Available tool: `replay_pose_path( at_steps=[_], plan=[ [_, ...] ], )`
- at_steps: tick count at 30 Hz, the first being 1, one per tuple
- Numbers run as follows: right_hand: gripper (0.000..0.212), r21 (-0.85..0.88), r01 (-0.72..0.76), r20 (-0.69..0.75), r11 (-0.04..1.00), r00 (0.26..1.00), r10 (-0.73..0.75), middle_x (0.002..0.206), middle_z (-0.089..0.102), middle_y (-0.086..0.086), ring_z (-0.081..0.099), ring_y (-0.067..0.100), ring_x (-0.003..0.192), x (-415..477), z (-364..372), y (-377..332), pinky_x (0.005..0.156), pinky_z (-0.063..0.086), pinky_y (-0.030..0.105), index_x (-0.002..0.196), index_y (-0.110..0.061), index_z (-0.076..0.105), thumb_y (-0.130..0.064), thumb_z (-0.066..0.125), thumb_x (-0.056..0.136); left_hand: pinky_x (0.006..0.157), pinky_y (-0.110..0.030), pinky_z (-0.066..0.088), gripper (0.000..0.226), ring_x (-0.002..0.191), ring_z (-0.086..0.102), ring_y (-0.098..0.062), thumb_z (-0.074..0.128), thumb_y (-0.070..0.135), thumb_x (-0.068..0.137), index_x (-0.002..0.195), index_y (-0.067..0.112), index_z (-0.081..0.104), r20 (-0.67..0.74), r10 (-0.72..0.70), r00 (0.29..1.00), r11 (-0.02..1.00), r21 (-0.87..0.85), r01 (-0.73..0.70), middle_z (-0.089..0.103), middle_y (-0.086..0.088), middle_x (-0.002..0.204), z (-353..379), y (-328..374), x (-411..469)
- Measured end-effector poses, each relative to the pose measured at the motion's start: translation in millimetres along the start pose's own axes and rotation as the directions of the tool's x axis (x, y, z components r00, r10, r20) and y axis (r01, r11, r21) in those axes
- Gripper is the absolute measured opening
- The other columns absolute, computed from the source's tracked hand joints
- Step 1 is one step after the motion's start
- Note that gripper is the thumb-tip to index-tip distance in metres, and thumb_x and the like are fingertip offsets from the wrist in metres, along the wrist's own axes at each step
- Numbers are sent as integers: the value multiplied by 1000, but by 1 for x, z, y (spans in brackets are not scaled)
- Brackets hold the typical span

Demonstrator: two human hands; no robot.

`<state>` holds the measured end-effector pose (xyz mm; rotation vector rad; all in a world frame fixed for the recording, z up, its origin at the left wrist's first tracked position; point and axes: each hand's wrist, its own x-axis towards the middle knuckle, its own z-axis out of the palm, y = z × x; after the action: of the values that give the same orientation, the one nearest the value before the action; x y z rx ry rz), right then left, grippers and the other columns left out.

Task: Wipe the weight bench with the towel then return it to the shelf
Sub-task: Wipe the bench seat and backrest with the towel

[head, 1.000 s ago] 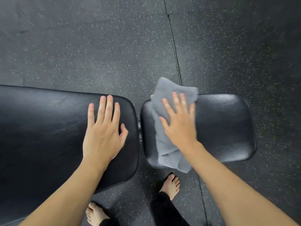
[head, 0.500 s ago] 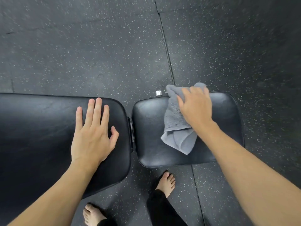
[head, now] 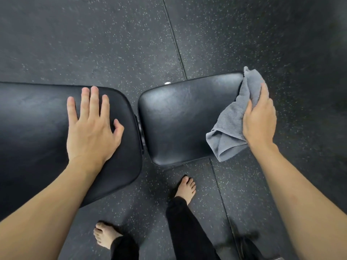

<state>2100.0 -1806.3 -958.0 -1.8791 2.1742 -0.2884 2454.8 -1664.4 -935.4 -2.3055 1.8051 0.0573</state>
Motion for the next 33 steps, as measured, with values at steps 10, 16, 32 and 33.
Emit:
replay_pose_path(
  at_steps=[10,16,32,33],
  plan=[
    [74,-246,212,166,946,971,-174,165,-2,33,-5,47,154,-163,62,-32,118,8,69,162,-17,9,-49,39,103,124,-63,10,62,155,15,-42,39,31,101,151,-4,30,-46,30,999,999,-10,-31,23,-29,164,5,-2,-3],
    [87,-229,564,276,793,819,-503,167,11,25,8,38,156,-178,91,-55,120,5,60,162,-19,19,-64,50,94,124,-63,10,61,155,14,-41,35,31,100,151,-3,28,-57,32,998,999,5,-31,22,-28,164,10,-1,-2],
    [62,-221,593,235,774,803,-548,168,21,14,21,30,155,-89,59,-42,121,12,61,157,-25,34,-42,51,99,125,-59,11,63,156,15,-38,35,33,99,152,-1,30,-27,12,1000,1000,0,-12,22,-25,165,5,-2,1],
    [60,-215,529,206,821,846,-491,168,20,14,19,31,155,-75,49,-36,120,12,62,157,-24,35,-42,47,100,125,-59,11,64,156,15,-38,35,33,99,152,-1,30,-28,11,1000,1000,-6,-12,22,-25,165,5,-2,1]
  ],
)
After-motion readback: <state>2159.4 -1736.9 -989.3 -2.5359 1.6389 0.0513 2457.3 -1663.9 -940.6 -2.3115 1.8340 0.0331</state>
